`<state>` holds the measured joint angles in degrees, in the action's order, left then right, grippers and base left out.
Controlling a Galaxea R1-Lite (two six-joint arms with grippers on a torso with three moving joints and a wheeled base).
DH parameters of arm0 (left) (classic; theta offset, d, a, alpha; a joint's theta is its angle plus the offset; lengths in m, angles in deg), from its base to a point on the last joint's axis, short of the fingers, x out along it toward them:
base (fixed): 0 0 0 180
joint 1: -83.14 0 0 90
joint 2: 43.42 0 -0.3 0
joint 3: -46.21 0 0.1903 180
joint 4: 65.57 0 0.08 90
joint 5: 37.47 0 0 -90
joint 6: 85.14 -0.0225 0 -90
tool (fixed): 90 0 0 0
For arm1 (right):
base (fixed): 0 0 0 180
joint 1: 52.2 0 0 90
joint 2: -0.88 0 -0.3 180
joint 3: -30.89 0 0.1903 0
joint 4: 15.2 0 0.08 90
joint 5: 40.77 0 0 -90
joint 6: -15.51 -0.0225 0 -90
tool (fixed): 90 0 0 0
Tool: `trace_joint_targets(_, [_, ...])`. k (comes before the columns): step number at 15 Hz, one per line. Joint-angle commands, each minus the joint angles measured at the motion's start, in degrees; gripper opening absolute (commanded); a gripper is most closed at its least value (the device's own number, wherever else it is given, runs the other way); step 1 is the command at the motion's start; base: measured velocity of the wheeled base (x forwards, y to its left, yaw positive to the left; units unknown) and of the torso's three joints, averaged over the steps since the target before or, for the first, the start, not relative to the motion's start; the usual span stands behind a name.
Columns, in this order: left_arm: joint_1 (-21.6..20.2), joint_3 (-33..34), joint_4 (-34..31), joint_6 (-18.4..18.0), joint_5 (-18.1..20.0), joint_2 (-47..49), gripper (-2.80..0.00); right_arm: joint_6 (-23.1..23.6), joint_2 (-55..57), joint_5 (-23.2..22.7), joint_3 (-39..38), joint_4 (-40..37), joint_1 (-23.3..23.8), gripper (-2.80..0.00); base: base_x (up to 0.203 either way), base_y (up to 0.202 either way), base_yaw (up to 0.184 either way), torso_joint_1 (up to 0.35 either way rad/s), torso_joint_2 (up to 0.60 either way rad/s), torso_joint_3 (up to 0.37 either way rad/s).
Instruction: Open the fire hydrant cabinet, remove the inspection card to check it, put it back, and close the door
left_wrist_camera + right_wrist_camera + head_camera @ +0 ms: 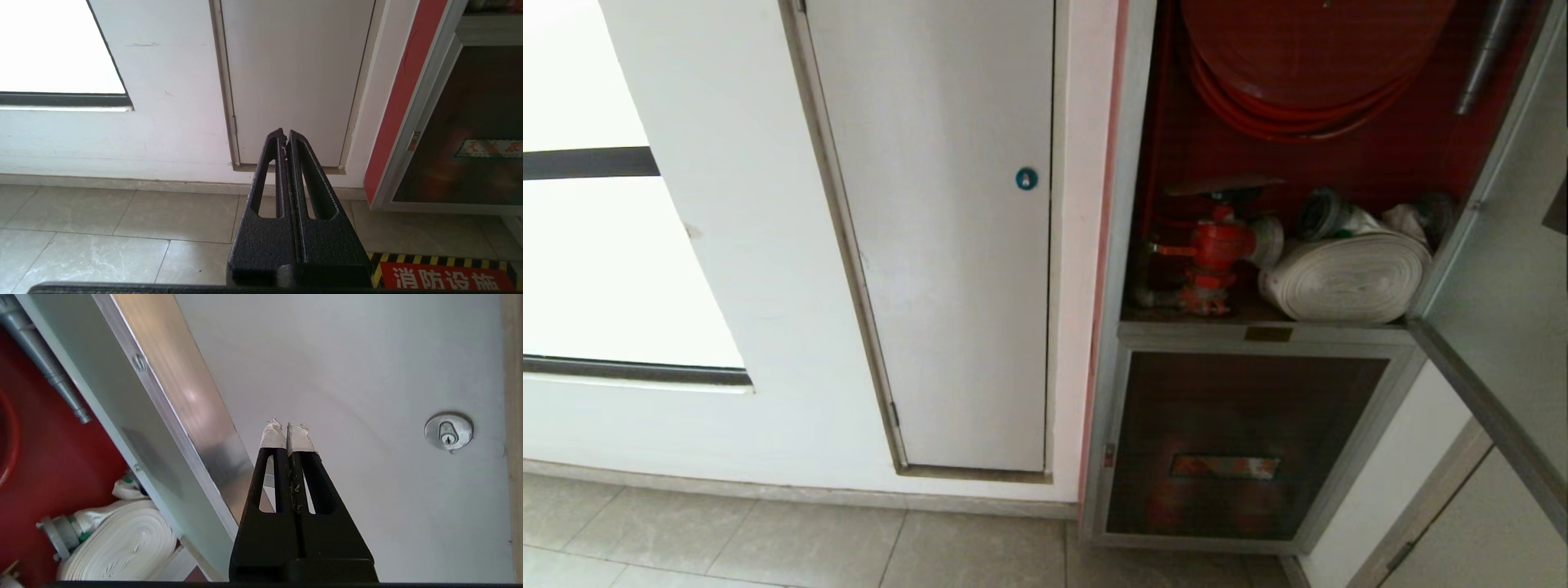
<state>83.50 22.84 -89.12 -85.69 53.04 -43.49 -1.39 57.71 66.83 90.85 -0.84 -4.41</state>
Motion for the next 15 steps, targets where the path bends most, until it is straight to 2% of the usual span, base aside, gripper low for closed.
trace_joint_targets(1, [0.00,0.00,0.01,0.02,0.01,0.07,-2.80,-0.07,-0.62,0.06,-0.13,0.23,-0.80,-2.80,0.000,0.000,0.000,0.000,0.00,0.000])
trace_joint_targets(5, [0.00,0.00,0.01,0.02,0.01,0.07,-2.80,-0.07,-2.12,-2.70,-1.39,0.32,-3.68,-2.80,0.000,0.000,0.000,0.000,0.00,0.000])
trace_joint_targets(8, [0.02,0.00,0.01,-0.01,0.01,0.07,-2.80,-0.05,-3.30,-2.83,-1.78,0.24,-4.93,-2.80,0.000,0.000,0.000,0.000,0.00,0.000])
trace_joint_targets(11, [0.00,0.00,0.01,0.02,0.01,-0.01,-2.80,0.11,-4.46,-3.41,-2.04,-0.04,-8.30,-2.80,0.000,0.000,0.000,0.000,0.00,0.000])
trace_joint_targets(15, [0.00,0.00,0.01,0.02,0.01,0.07,-2.80,0.11,-5.53,-7.63,-2.34,-4.18,-10.58,-2.80,0.000,0.000,0.000,0.000,0.00,0.000])
